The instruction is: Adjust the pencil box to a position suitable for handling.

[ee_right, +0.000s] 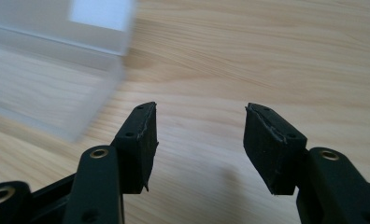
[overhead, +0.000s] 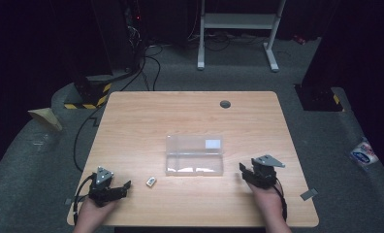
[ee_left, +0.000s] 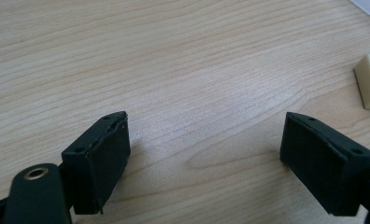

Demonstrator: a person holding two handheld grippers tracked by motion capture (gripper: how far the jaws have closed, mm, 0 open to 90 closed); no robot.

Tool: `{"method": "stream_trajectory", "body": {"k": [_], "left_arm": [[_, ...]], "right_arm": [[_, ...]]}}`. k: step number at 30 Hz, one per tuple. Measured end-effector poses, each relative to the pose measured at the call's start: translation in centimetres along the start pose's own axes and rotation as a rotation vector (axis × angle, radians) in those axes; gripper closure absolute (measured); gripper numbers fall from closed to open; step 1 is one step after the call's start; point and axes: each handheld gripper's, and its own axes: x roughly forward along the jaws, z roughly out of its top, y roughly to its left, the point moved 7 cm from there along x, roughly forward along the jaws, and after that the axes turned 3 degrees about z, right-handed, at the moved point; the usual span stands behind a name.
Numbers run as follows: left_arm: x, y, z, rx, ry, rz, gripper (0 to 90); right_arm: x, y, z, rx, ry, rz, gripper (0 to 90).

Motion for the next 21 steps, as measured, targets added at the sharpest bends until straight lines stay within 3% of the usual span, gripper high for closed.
{"method": "stream_trajectory", "body": {"k": [1,4,8,10,14,21], "left_arm": [[0.0,0.0,0.0,0.000,0.000,0.000,16.2],[0.1,0.0,0.1,-0.002,0.000,0.003,16.2],[0.2,0.0,0.1,-0.004,0.003,0.010,15.0],[0.2,0.1,0.1,-0.010,0.007,0.013,13.0],[0.6,-0.1,0.3,-0.014,0.023,0.019,7.7],[0.7,-0.3,0.3,0.019,0.060,-0.021,0.3]], "right_arm": [[0.0,0.0,0.0,0.000,0.000,0.000,43.6],[-0.8,-3.1,-1.6,0.031,0.039,-0.052,40.7],[-1.4,-4.7,-2.7,0.036,0.082,-0.093,39.3],[-2.0,-5.6,-3.1,0.067,0.086,-0.117,36.0],[-2.0,-5.6,-3.3,0.047,0.101,-0.118,28.5],[-2.0,-5.5,-3.3,0.052,0.103,-0.126,27.8]]}}
